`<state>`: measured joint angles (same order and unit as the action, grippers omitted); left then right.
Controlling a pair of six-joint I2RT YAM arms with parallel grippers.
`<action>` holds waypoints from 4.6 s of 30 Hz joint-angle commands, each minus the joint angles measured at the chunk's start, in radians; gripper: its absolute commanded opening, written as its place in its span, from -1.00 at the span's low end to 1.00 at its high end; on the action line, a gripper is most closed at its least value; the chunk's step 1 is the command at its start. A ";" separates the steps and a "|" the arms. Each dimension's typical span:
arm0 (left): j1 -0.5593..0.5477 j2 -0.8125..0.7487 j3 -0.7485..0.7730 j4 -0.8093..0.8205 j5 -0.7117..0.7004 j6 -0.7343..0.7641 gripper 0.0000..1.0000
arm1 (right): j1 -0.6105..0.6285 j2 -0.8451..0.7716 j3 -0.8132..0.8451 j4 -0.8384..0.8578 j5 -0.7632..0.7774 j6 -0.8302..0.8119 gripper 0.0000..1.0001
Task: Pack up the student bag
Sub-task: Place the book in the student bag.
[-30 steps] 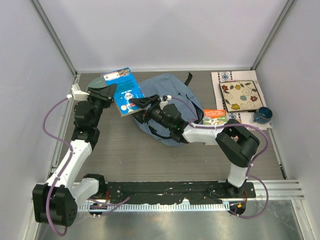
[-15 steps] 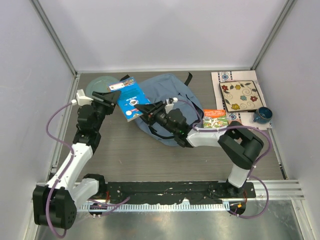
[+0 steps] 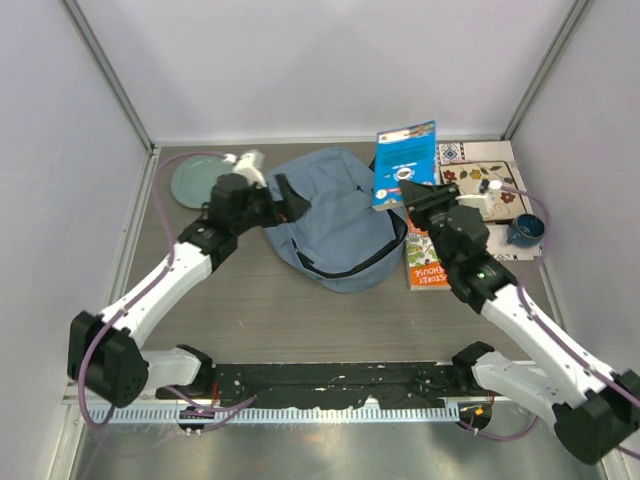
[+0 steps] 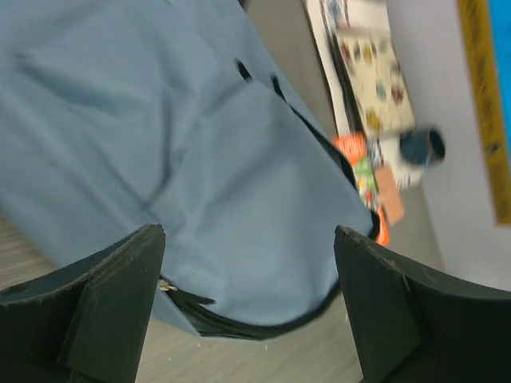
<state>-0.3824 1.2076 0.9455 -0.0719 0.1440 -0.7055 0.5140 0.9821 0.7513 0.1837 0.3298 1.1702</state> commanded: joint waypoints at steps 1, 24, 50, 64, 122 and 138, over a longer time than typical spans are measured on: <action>-0.159 0.105 0.140 -0.118 0.037 0.266 0.81 | -0.025 -0.170 0.080 -0.304 0.248 -0.216 -0.98; -0.553 0.639 0.664 -0.379 -0.041 0.589 0.79 | -0.038 -0.375 0.201 -0.667 0.537 -0.354 -0.99; -0.586 0.730 0.716 -0.370 -0.334 0.607 -0.64 | -0.038 -0.355 0.169 -0.667 0.467 -0.334 -0.98; -0.512 0.604 0.805 -0.437 -0.485 0.483 -1.00 | -0.039 -0.375 0.063 -0.747 0.211 -0.184 -0.98; -0.477 0.465 0.842 -0.453 -0.405 0.347 -1.00 | -0.043 0.377 -0.135 0.362 -0.471 0.273 -0.99; -0.475 0.440 0.802 -0.434 -0.394 0.325 -1.00 | 0.067 0.651 0.102 0.125 -0.245 0.089 -0.24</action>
<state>-0.8532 1.7111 1.7401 -0.5968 -0.2604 -0.3614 0.5842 1.5871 0.8070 0.3317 0.0071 1.3178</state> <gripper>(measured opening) 0.032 0.332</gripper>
